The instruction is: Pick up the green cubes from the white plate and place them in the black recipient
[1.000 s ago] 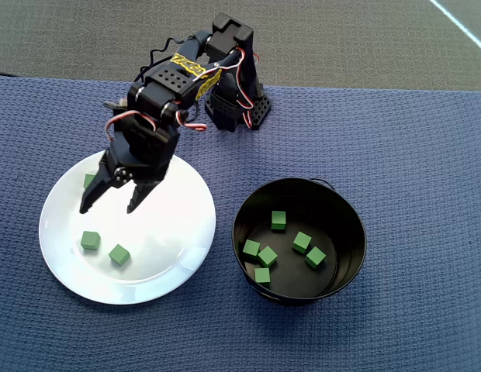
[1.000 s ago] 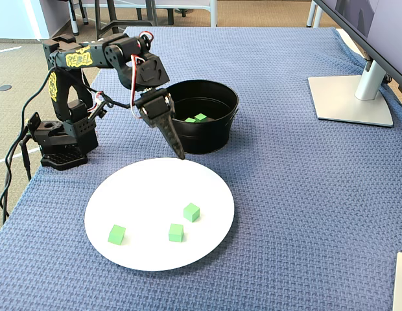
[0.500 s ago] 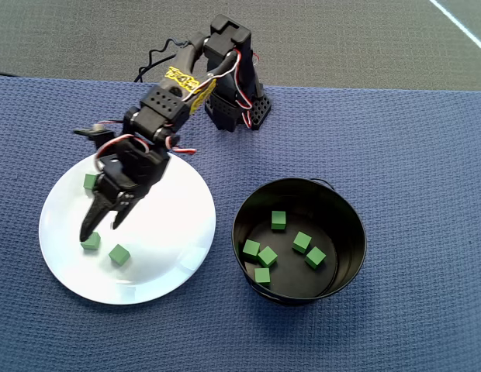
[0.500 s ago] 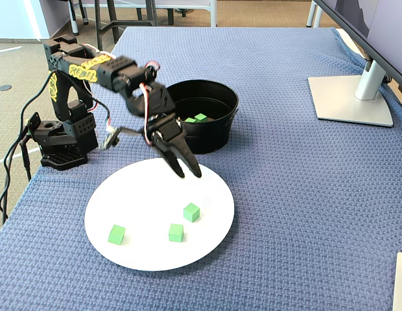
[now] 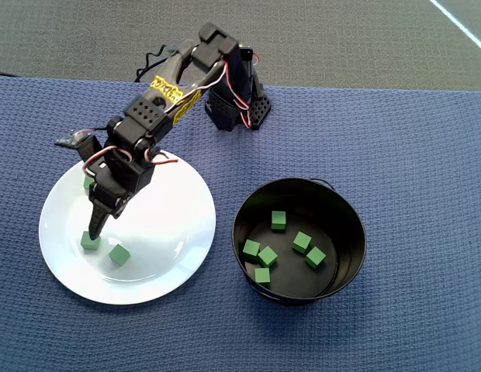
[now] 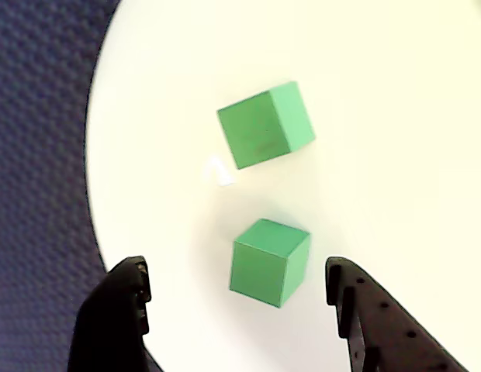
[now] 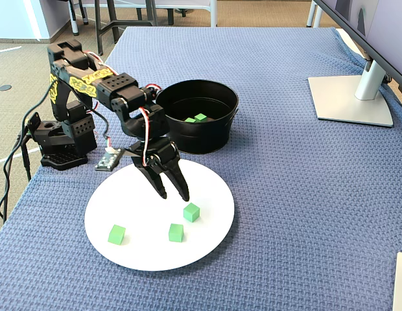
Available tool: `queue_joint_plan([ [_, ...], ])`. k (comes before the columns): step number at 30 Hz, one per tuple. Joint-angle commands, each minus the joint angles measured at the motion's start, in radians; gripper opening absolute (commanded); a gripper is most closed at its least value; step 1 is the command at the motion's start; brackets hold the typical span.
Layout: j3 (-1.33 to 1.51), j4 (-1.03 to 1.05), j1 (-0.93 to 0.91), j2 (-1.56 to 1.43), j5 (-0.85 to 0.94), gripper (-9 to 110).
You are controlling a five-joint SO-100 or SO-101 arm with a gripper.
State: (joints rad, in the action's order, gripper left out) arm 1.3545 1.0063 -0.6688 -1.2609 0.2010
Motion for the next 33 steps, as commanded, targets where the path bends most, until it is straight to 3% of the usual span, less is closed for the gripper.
queue_joint_plan([
  [1, -0.261, 0.156, 0.037, 0.075, 0.009, 25],
  [16, -0.69, 0.408, 0.13, 0.439, -0.021, 26],
  [33, -0.845, 0.433, 0.074, 0.583, -0.038, 22],
])
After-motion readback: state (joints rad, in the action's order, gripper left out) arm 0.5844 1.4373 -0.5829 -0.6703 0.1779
